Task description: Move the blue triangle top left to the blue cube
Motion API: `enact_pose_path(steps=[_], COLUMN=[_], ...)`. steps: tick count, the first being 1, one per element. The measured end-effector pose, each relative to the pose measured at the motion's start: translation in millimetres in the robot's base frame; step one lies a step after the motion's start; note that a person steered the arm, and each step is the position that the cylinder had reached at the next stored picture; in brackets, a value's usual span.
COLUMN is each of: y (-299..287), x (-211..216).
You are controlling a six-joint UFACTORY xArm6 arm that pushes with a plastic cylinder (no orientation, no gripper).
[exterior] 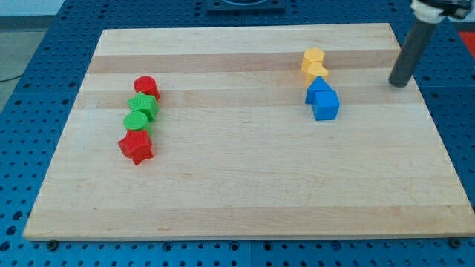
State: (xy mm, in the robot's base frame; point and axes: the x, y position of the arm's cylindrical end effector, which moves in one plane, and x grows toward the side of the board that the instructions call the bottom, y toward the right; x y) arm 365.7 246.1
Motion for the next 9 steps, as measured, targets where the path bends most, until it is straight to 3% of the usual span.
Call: enact_pose_path(steps=[2, 7, 9], y=[-78, -189, -184], x=[1, 1, -16])
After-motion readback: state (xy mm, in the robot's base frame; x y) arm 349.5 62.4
